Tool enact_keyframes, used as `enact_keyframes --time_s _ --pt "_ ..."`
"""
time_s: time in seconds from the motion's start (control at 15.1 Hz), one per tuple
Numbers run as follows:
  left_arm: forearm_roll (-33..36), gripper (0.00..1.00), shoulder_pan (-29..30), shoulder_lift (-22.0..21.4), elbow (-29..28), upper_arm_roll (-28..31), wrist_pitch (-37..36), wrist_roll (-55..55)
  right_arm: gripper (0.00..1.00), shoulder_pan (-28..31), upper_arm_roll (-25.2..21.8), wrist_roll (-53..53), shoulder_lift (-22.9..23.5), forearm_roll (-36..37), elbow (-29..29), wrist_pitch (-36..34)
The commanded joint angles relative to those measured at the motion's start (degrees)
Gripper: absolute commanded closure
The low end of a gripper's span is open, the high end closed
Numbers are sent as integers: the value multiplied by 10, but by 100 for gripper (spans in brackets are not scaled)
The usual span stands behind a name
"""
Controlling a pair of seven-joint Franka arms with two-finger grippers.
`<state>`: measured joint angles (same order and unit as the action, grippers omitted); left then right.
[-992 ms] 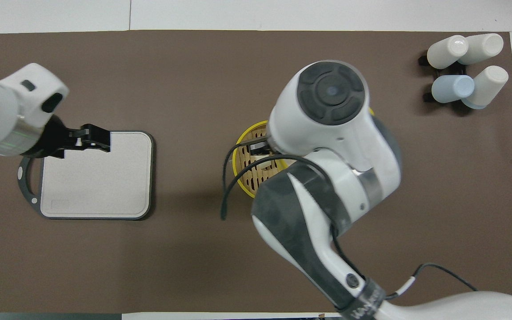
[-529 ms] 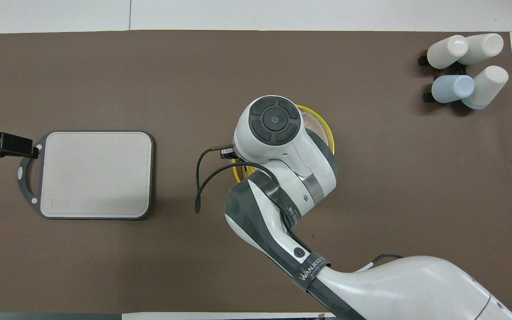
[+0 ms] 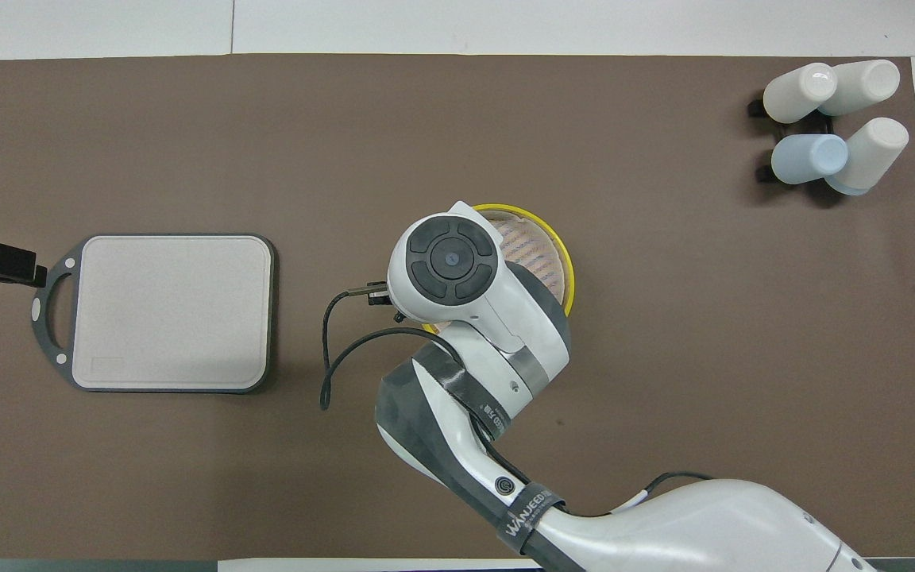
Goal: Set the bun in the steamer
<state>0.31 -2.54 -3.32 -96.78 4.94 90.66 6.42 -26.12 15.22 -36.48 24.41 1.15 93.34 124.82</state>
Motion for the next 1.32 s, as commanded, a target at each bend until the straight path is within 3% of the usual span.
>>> enact_keyframes --time_s 0.0,0.2,0.26,0.33,0.46,0.66,1.06,1.26 --pt "22 0 -21 18 48 15 -39 9 100 3 3 -16 -23 -8 63 50" --pt "22 0 -45 21 59 44 -47 10 100 4 4 -16 -24 -8 70 54" --pt "22 0 -45 22 63 44 -50 10 76 3 4 -16 -25 -8 70 52" --pt "22 0 -45 26 65 42 -53 10 1 2 3 -17 -25 -8 69 52" --pt "18 0 -45 27 64 40 -56 10 0 -2 3 -18 -24 -8 50 40" --pt "7 0 -44 26 63 39 -54 11 0 13 -2 -8 -23 -4 -23 -39" --pt "-2 0 -40 23 63 38 -51 12 0 205 0 110 -131 -9 -24 -213" --pt "-14 0 -40 23 63 38 -49 12 0 268 -2 241 -187 -9 -20 -328"
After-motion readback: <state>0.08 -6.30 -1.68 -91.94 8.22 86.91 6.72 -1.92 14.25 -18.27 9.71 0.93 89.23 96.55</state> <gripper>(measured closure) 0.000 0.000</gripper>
